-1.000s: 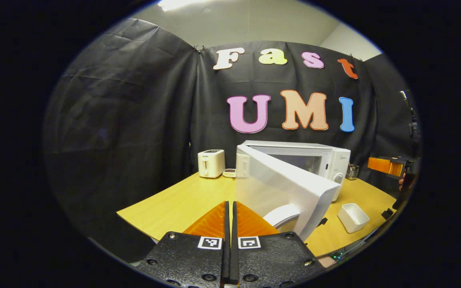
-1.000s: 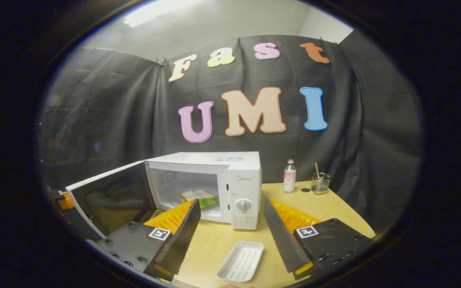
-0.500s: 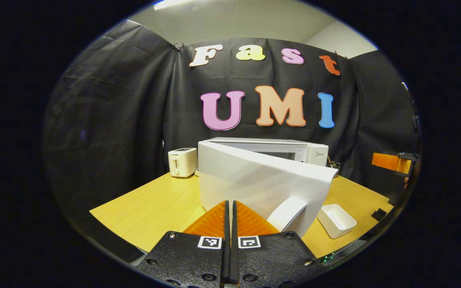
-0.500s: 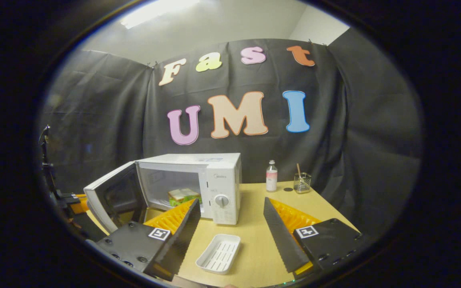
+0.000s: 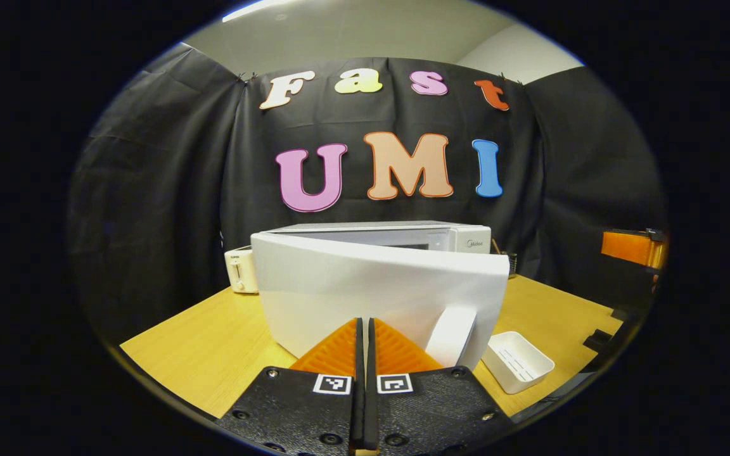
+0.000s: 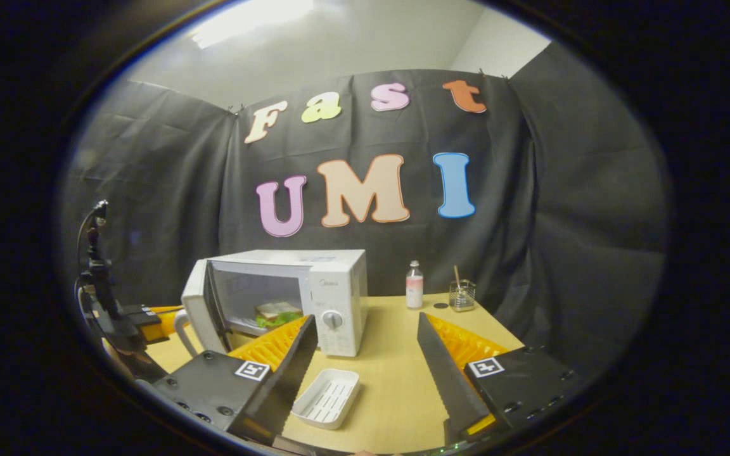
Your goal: Open the microwave oven with the left hand, put the food in, and close the microwave oven.
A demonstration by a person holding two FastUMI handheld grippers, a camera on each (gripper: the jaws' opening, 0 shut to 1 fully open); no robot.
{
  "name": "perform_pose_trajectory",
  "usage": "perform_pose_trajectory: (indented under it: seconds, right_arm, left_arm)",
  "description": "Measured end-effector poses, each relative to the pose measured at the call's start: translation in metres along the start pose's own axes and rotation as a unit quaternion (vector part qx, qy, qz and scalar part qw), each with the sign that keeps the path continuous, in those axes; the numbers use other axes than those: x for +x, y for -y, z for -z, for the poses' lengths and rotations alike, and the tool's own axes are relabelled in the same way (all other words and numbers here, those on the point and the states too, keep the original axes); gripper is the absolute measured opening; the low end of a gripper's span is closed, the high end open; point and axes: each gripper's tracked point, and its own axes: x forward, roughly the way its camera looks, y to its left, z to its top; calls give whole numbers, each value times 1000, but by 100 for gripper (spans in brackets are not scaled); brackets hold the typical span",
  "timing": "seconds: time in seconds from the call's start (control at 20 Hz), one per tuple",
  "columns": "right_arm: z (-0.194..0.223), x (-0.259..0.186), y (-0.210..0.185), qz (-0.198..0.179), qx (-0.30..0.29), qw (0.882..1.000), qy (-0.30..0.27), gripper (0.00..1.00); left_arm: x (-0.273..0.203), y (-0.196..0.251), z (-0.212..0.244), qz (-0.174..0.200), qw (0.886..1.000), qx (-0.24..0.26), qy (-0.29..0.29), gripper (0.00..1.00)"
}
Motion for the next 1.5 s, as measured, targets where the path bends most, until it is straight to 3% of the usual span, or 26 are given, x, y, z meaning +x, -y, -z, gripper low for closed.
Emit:
perform_pose_trajectory:
  seconds: [0.45, 0.7, 1.5]
  right_arm:
    - [-49, 9, 33, 23, 0, 1000, 16, 97]
    - [-53, 17, 46, 43, -8, 999, 16, 97]
    - [-78, 55, 81, 70, 26, 997, 25, 97]
  left_arm:
    - [65, 49, -23, 42, 999, -17, 18, 1]
    - [102, 63, -22, 51, 998, -30, 13, 1]
    - [158, 75, -8, 13, 1000, -15, -13, 1]
